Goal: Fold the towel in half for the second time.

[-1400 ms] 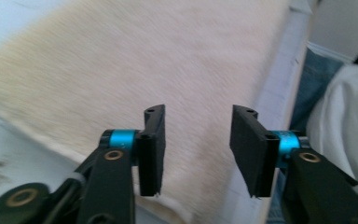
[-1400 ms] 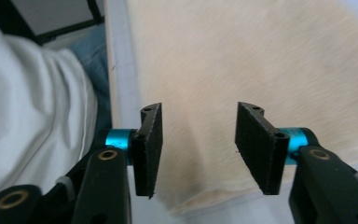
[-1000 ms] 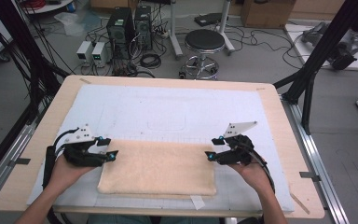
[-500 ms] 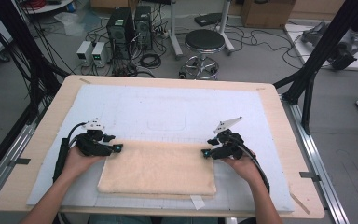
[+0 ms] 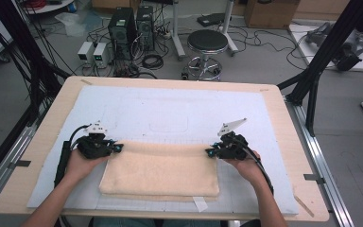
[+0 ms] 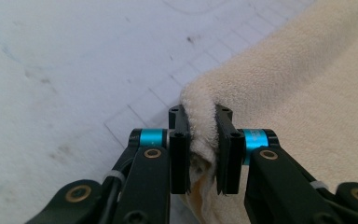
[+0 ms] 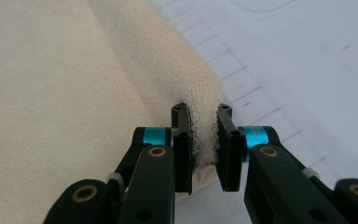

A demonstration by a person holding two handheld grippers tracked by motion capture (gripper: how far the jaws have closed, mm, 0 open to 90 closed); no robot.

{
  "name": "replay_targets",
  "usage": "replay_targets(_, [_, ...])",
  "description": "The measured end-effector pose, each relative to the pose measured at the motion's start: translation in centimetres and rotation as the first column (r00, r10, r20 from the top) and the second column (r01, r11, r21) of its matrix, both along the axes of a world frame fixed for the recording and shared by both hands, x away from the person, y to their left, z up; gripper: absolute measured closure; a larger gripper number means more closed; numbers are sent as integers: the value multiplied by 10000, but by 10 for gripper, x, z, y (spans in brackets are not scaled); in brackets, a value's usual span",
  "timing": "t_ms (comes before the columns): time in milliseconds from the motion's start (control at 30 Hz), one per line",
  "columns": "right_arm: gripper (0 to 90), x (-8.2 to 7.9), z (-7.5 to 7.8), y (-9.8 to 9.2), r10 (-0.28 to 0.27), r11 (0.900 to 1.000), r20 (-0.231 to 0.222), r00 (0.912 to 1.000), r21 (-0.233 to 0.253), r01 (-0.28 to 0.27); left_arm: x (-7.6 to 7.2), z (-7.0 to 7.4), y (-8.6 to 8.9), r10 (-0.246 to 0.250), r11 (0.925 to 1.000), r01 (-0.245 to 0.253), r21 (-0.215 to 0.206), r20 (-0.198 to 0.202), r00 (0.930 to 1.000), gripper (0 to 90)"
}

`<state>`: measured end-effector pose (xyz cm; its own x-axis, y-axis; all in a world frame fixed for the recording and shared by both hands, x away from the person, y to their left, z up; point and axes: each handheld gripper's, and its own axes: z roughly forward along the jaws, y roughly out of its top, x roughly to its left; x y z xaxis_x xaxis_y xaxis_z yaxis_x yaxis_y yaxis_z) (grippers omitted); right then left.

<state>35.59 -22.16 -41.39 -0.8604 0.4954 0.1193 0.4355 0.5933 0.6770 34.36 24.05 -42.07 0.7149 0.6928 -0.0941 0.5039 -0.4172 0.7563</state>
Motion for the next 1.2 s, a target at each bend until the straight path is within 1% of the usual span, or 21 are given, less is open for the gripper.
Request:
replay_targets(100, [798,2,11,0,-313,9993,406,9987,-179,320,6,9,-7,469,9989,-471,14,645,9968,784])
replay_targets(133, [798,6,14,-1,-394,9990,589,9975,-166,405,10,12,-9,675,9977,-667,-126,844,9941,783])
replay_targets(167, [797,10,18,-2,-632,9977,653,9959,-195,646,15,15,-12,875,9960,-856,-239,965,9915,783])
replay_targets(200, [797,17,22,-3,-766,9967,848,9935,-184,785,22,18,-15,954,9954,-942,-170,1030,9901,782])
replay_targets(267, [795,30,30,-5,-1106,9937,1014,9887,-70,1119,37,23,-19,1108,9938,-1103,-106,1079,9880,781])
replay_targets(400, [789,57,37,-5,-1608,9863,1288,9785,-167,1643,66,28,-25,1627,9867,-1610,-241,1063,9809,779])
replay_targets(433, [788,63,36,-4,-1746,9841,1244,9768,-116,1774,73,28,-25,1728,9849,-1712,-246,945,9804,779])
replay_targets(533, [768,79,27,-3,-1965,9799,955,9758,-148,1988,85,20,-29,1782,9837,-1794,78,818,9806,772])
replay_targets(567, [744,83,20,-2,-2010,9786,836,9760,-274,2039,88,15,-29,1807,9831,-1824,176,721,9809,754])
replay_targets(600, [679,86,14,-2,-2164,9745,724,9736,-443,2199,90,11,-29,1904,9804,-1931,402,620,9797,698])
replay_targets(633, [624,89,10,-2,-2388,9686,651,9689,-549,2424,91,9,-28,2019,9775,-2050,502,597,9776,618])
replay_targets(667, [575,91,7,-3,-2547,9652,534,9656,-480,2572,91,7,-27,2044,9772,-2067,477,487,9777,561])
replay_targets(700, [534,91,6,-4,-2606,9646,359,9648,-328,2618,90,8,-24,1985,9789,-2001,417,390,9793,530])
replay_targets(733, [513,90,7,-4,-2617,9643,376,9644,-307,2629,89,9,-22,1945,9803,-1955,285,359,9803,505])
replay_targets(800, [487,83,16,-4,-2525,9664,841,9639,-272,2555,83,15,-20,1834,9826,-1845,199,490,9818,480])
replay_targets(867, [471,76,25,-4,-2449,9686,1139,9629,-154,2481,74,21,-17,1727,9850,-1723,-122,884,9810,461])
replay_targets(1000, [436,56,35,-3,-1954,9807,1294,9721,319,1929,53,23,-9,1313,9910,-1278,-397,1070,9856,416])
replay_targets(1033, [427,51,35,-3,-1858,9826,1394,9727,291,1835,48,22,-7,1122,9931,-1078,-461,1070,9879,417])
replay_targets(1133, [396,40,28,0,-1475,9891,1388,9793,181,1464,33,14,-7,598,9972,-548,-507,1018,9930,404])
replay_targets(1167, [390,37,25,2,-1371,9905,1382,9809,95,1371,30,11,-7,404,9979,-355,-541,907,9951,407])
replay_targets(1200, [384,34,21,4,-1272,9917,1385,9822,-36,1289,29,9,-8,155,9981,-116,-601,639,9978,409])
